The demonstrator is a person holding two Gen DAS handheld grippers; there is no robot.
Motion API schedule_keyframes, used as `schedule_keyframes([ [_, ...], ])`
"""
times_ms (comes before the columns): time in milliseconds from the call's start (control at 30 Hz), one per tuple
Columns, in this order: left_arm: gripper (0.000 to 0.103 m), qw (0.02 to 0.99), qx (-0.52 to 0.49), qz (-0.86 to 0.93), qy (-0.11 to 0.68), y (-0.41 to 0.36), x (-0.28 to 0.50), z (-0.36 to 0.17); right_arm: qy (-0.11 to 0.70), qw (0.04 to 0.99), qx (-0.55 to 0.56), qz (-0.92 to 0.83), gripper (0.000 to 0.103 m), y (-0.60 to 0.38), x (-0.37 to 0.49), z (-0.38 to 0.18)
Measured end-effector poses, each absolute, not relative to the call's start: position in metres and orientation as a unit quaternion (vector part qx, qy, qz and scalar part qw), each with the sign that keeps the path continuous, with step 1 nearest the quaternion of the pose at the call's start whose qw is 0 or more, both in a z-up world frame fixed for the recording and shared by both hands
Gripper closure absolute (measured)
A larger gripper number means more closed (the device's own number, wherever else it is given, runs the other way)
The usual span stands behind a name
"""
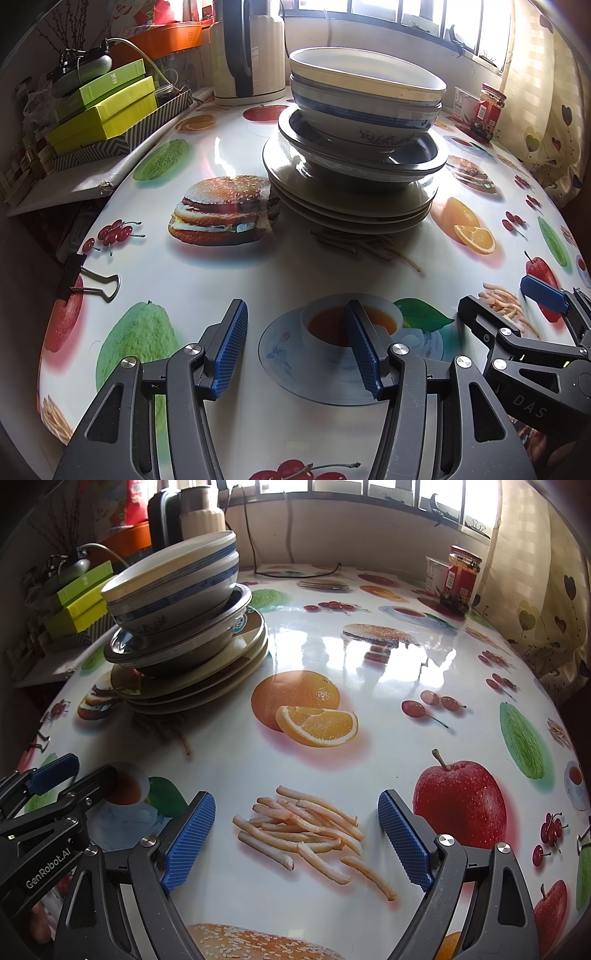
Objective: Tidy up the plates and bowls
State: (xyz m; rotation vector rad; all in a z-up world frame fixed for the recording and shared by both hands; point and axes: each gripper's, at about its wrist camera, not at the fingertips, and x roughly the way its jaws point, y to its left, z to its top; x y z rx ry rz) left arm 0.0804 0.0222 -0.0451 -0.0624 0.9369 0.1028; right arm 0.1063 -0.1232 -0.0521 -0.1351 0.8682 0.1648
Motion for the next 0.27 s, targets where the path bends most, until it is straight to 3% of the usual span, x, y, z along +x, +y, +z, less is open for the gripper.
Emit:
schedule_keyframes([
  [267,0.047,0.89,-0.03,0.049,0.452,0.0222,0.0805,-0.0451,0.42,0.902,-0.065,0.08,0.012,-0.1233,0.1062,-0.0522],
])
